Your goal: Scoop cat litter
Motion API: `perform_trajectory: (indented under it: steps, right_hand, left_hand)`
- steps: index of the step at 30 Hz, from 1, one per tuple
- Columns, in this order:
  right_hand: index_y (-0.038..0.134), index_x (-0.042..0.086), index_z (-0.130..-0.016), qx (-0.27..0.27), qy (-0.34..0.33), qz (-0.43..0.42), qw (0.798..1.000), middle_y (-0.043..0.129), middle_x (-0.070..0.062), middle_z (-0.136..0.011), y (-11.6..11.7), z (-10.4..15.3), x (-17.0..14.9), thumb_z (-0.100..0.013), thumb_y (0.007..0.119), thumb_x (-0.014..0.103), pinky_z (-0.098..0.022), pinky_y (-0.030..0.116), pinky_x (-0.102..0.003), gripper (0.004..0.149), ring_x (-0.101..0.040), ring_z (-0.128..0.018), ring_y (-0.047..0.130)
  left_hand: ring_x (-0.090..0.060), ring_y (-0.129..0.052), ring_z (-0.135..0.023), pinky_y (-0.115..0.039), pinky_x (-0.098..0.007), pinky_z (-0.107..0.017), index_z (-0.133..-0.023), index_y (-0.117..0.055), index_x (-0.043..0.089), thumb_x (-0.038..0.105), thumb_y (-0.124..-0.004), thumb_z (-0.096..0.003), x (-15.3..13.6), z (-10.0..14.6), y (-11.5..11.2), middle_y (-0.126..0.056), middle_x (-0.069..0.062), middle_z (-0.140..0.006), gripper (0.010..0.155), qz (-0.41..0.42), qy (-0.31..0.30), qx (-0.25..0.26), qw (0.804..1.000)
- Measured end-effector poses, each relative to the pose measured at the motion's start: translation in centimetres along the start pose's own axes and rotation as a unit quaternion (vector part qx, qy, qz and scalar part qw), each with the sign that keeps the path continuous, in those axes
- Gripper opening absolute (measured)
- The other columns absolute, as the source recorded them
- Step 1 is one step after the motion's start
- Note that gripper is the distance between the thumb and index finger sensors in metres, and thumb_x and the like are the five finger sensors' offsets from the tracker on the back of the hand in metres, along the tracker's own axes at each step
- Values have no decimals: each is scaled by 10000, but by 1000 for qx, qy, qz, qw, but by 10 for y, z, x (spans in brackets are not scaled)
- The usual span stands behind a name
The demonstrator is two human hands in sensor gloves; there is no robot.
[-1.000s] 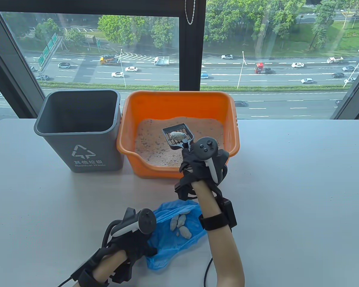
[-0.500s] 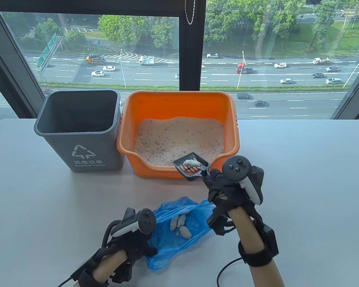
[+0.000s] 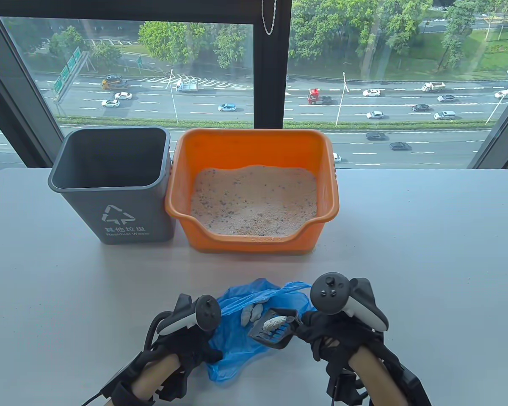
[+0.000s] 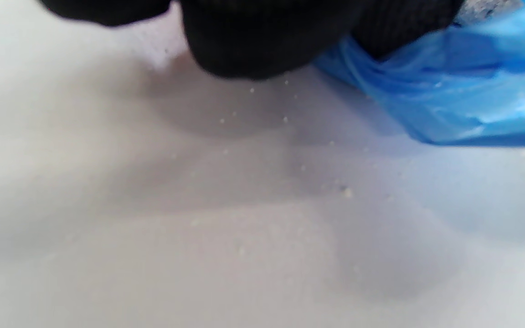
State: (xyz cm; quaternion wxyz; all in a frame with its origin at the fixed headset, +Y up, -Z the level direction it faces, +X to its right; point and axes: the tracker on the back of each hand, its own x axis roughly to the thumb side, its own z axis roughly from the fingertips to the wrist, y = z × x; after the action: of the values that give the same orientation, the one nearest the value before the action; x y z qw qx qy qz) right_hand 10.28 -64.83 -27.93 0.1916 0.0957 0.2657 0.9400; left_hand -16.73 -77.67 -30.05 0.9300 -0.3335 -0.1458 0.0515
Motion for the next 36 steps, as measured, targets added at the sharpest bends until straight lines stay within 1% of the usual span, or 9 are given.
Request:
perform_trajectory:
  steps: [5,10,17,22,24,26,28,32,36]
  right_hand:
    - [697,14,-902,-10,6,73,997,834,-245,-606,-10,-33,37,-410,786,303,-68,779,-317,578,-54,-74,823]
    - [717,53,-905,3,37,122,992,816,-260,-659,-21,-38,42,-406,794,307,-98,784,-333,565,-71,-104,831]
    - [719,44,-900,-15,32,44,998,821,-259,-649,-32,-1,6,-407,787,311,-96,787,-327,565,-62,-104,831]
    - [713,43,-906,-83,18,-67,994,819,-259,-653,-54,40,-39,-414,784,315,-100,789,-323,566,-57,-111,832]
    - [699,33,-911,-138,50,-120,982,810,-265,-660,-63,52,-68,-419,776,313,-104,787,-325,571,-59,-119,830]
    - [660,10,-925,-202,123,-138,962,788,-283,-676,-69,56,-99,-427,753,298,-114,780,-340,582,-72,-135,827]
    - [639,8,-930,-227,169,-132,950,780,-279,-683,-70,51,-122,-433,735,300,-119,782,-335,585,-65,-142,827]
    - [578,9,-943,-255,263,-170,915,735,-282,-712,-54,21,-172,-432,705,298,-141,784,-334,600,-63,-172,827]
    - [566,22,-944,-312,294,-201,881,723,-272,-725,-40,-3,-200,-427,703,300,-154,790,-329,603,-59,-184,831]
  left_hand:
    - [16,-950,-179,-852,-250,-214,-1033,-233,161,500,-824,-429,0,0,0,-880,66,-516,911,-1,1,-1,1000]
    - [17,-950,-179,-852,-249,-215,-1033,-231,161,501,-822,-430,0,0,0,-880,67,-517,911,-3,1,-3,1000]
    - [16,-950,-179,-852,-249,-214,-1032,-230,157,500,-823,-429,0,0,0,-881,67,-517,913,-4,0,-4,1000]
    - [17,-950,-179,-852,-249,-214,-1033,-230,161,500,-823,-429,0,0,0,-880,68,-517,912,-3,1,-4,1000]
    - [16,-950,-179,-852,-249,-215,-1033,-229,161,501,-823,-429,0,0,0,-880,67,-517,913,-2,2,-4,1000]
    - [17,-950,-180,-852,-249,-215,-1033,-230,163,500,-824,-429,0,0,0,-880,67,-518,912,-2,2,-4,1000]
    - [17,-950,-180,-852,-248,-215,-1033,-229,163,501,-823,-429,0,0,0,-880,68,-518,912,-2,3,-4,1000]
    - [17,-949,-181,-851,-248,-216,-1033,-227,163,501,-822,-429,0,0,0,-879,67,-517,912,-2,2,-5,1000]
    - [18,-949,-181,-852,-248,-216,-1032,-226,160,501,-822,-430,0,0,0,-879,67,-517,913,-2,1,-5,1000]
